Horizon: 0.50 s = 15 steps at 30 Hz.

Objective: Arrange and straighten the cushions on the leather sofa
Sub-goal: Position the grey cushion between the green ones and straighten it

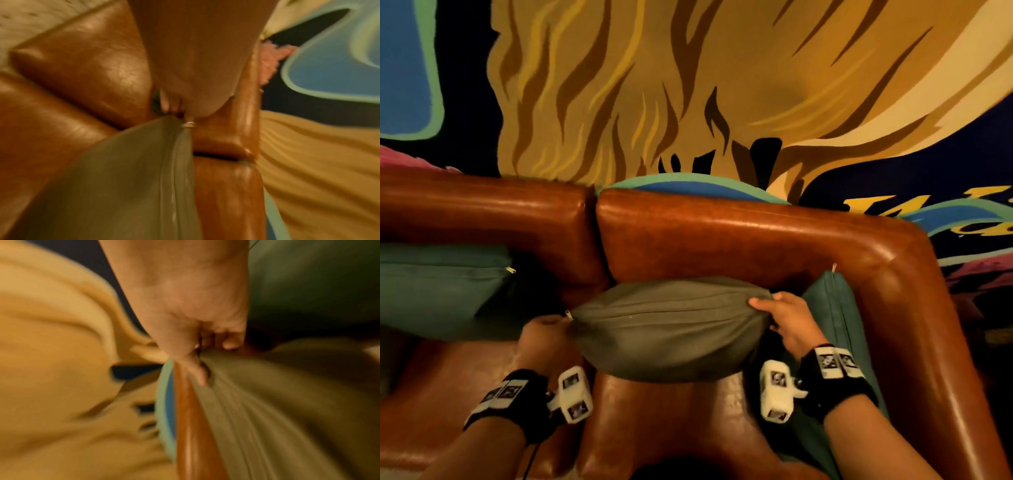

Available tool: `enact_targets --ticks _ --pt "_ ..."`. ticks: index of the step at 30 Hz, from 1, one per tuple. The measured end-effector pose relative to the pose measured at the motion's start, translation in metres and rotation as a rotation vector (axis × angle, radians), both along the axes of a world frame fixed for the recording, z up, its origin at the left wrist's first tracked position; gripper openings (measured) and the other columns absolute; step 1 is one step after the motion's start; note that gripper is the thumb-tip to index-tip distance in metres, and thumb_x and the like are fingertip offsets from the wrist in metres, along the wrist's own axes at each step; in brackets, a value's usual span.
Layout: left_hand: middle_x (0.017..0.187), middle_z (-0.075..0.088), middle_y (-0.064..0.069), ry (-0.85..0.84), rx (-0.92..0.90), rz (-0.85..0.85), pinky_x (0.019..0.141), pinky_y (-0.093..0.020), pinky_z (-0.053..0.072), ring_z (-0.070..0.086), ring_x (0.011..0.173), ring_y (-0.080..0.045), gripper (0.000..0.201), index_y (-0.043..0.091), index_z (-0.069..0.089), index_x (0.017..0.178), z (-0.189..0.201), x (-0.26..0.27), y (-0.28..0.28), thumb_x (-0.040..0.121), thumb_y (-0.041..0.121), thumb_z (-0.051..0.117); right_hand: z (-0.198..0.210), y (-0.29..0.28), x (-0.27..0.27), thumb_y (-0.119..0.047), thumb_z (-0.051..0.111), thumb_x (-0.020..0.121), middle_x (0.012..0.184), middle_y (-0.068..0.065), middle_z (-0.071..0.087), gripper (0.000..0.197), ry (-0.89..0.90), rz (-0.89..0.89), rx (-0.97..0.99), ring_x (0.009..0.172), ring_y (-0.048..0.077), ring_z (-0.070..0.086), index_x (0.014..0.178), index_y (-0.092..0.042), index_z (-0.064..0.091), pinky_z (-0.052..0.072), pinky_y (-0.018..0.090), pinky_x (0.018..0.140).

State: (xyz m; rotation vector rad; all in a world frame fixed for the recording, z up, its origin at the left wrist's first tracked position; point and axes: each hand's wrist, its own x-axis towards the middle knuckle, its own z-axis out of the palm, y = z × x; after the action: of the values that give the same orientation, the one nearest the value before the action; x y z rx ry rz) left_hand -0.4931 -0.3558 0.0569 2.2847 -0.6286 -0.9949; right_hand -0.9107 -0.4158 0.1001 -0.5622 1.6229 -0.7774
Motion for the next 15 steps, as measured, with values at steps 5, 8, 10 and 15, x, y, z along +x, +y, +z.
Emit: enact_targets --ticks 5,8,10,15 --pt "0.123 0.062 0.028 0.072 -0.218 -0.799 0.104 -0.014 0.04 0.054 0.118 0.014 0.066 0.061 0.056 0.121 0.064 -0.087 0.01 0.06 0.055 0.083 0.055 0.021 0.14 -0.014 0.081 0.074 0.07 -0.007 0.051 0.036 0.282 0.43 -0.298 0.064 0.013 0.047 0.077 -0.027 0.048 0.033 0.021 0.057" --pt "0.082 0.074 0.022 0.035 -0.424 -0.557 0.074 -0.025 0.054 0.061 0.082 0.021 0.024 0.028 0.071 0.085 0.065 -0.115 0.033 0.064 0.039 0.069 0.074 0.048 0.199 -0.023 0.069 0.089 0.104 0.007 0.063 0.021 0.248 0.707 -0.425 0.097 0.023 0.058 0.105 -0.016 0.059 0.042 0.028 0.082" --pt "0.068 0.072 0.006 -0.046 -0.383 -0.307 0.06 -0.027 0.053 0.068 0.072 0.003 0.006 0.023 0.069 0.071 0.06 -0.102 0.035 0.075 0.023 0.073 0.063 0.047 0.192 -0.028 0.065 0.092 0.119 0.007 0.064 0.031 0.238 0.763 -0.448 0.111 0.023 0.058 0.12 -0.016 0.063 0.045 0.035 0.1" --pt "0.075 0.065 -0.008 -0.086 -0.127 -0.158 0.061 -0.025 0.047 0.067 0.084 -0.032 0.025 0.001 0.07 0.092 0.038 -0.06 0.039 0.086 0.025 0.076 -0.048 0.023 0.063 -0.041 0.06 0.092 0.15 0.013 0.042 0.06 0.813 0.396 0.088 0.136 0.036 0.043 0.147 -0.026 0.042 0.041 0.051 0.108"
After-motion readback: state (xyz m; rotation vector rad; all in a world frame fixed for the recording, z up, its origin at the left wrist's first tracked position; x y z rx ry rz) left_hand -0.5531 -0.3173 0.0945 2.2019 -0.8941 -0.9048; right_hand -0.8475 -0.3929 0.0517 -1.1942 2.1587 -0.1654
